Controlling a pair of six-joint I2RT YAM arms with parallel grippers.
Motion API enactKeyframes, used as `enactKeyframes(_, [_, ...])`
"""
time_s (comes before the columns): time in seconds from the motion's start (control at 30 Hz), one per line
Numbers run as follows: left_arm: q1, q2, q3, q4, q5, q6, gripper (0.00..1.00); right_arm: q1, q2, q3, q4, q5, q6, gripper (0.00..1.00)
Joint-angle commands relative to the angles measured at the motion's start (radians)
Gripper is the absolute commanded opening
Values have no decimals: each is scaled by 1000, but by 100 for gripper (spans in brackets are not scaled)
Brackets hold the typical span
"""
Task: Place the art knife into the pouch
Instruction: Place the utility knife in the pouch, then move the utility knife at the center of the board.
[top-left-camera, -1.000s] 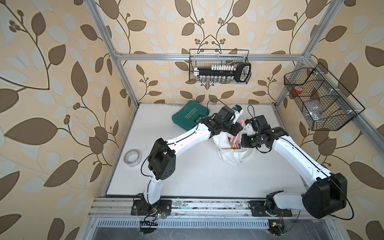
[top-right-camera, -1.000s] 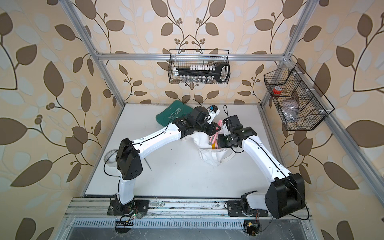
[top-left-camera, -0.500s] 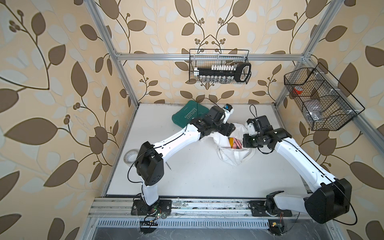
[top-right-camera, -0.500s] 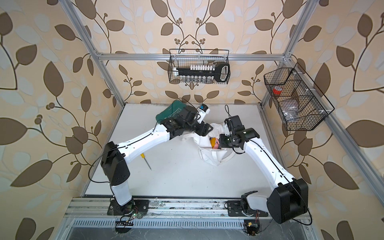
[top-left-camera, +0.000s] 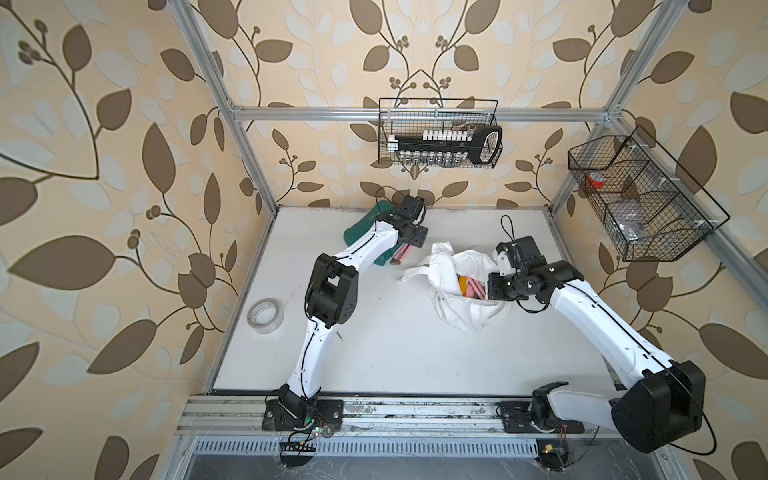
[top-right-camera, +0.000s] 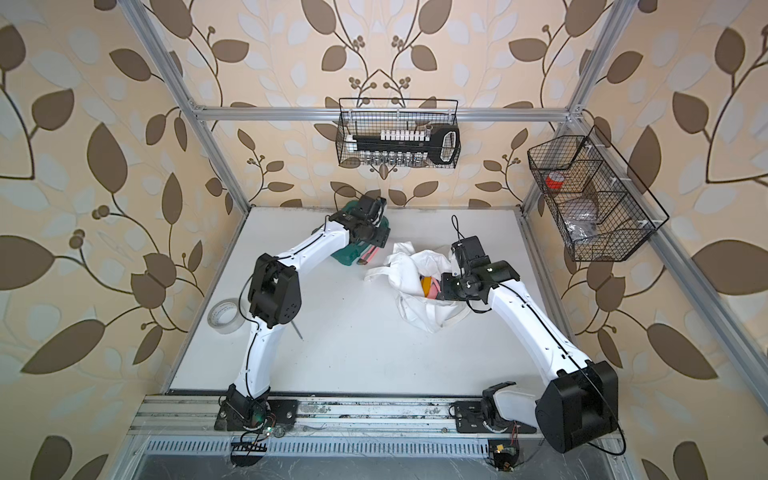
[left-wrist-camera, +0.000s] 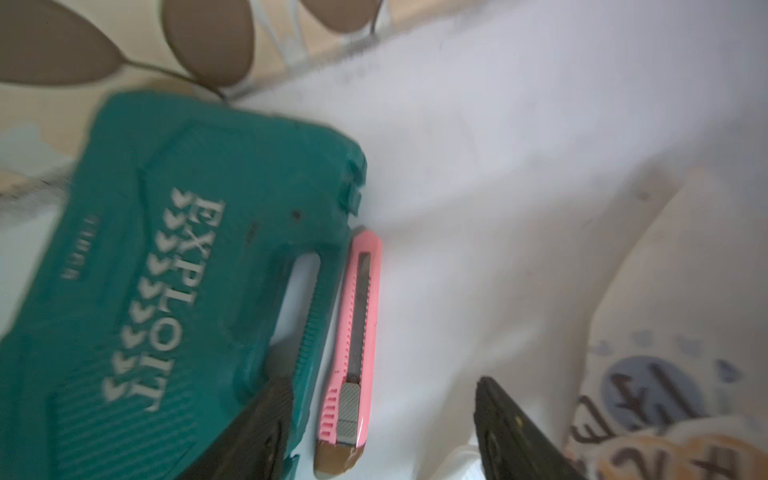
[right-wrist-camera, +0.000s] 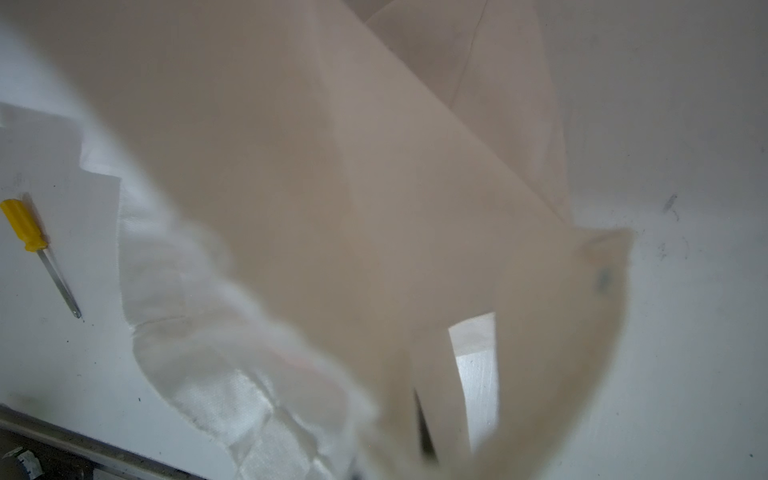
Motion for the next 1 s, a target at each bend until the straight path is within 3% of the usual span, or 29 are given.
enactKeyframes(0.0, [-5, -4, 51, 10, -52, 9, 71, 3, -16, -18, -13, -14, -3, 0])
enactKeyframes(0.97, [4, 84, 31, 41, -2, -17, 71, 23, 10, -23, 10, -42, -7, 0])
